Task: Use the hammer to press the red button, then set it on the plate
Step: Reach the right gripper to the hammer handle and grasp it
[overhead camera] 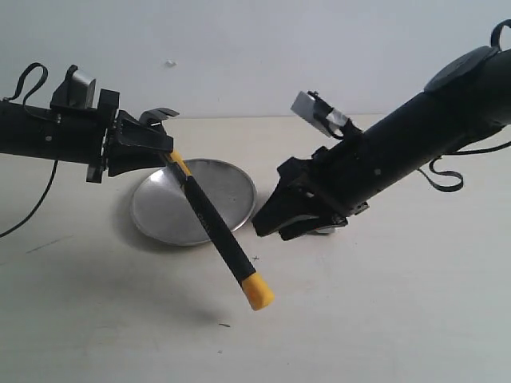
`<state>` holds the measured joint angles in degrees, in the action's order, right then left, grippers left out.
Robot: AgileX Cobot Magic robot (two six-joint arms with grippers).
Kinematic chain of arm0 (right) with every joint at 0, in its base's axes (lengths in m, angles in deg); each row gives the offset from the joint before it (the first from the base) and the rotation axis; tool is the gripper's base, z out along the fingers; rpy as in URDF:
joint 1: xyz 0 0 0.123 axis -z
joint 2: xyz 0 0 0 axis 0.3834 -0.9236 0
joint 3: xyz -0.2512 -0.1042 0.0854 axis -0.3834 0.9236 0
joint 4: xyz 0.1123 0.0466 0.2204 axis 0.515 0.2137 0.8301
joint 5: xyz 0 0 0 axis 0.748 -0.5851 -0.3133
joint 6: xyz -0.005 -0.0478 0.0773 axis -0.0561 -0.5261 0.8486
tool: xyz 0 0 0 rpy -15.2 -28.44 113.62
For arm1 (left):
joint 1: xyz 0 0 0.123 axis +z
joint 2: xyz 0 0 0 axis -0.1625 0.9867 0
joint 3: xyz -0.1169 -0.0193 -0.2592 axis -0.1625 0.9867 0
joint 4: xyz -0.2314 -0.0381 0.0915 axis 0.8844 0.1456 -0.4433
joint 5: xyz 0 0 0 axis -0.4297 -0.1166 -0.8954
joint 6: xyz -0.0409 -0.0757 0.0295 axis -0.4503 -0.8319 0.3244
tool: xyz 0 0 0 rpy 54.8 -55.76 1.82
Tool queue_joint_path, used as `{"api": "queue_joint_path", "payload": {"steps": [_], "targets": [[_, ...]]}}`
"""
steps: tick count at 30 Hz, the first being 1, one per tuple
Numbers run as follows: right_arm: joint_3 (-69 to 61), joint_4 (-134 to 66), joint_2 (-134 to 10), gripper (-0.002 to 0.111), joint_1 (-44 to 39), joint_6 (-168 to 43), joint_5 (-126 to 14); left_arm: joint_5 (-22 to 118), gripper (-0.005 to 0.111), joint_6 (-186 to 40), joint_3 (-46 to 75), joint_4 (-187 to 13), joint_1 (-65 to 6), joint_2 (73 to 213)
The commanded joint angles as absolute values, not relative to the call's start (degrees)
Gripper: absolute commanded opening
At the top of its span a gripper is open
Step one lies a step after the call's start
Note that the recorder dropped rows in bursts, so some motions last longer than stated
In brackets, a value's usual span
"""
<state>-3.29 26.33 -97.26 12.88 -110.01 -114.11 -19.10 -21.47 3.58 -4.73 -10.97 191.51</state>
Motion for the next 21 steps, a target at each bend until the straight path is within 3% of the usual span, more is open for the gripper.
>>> {"api": "queue_joint_path", "payload": {"steps": [1, 5, 10, 21], "targets": [[-2.9, 29.9, -96.3, 0.045, 7.0, -116.1, -103.0, -21.5, 0.0, -21.5, 3.3, -1.5, -11.2, 190.3], [-3.1, 33.6, -97.5, 0.043, 5.2, -116.1, -104.0, -21.5, 0.0, -21.7, 3.3, -1.6, -11.2, 190.3], [-3.1, 31.0, -97.5, 0.055, 5.2, -116.4, -103.0, -21.5, 0.0, -21.6, 3.3, -1.2, -11.2, 190.3], [-3.1, 19.8, -97.5, 0.056, 0.9, -115.4, -92.8, -21.5, 0.0, -21.6, 3.3, -1.6, -11.2, 190.3]]}}
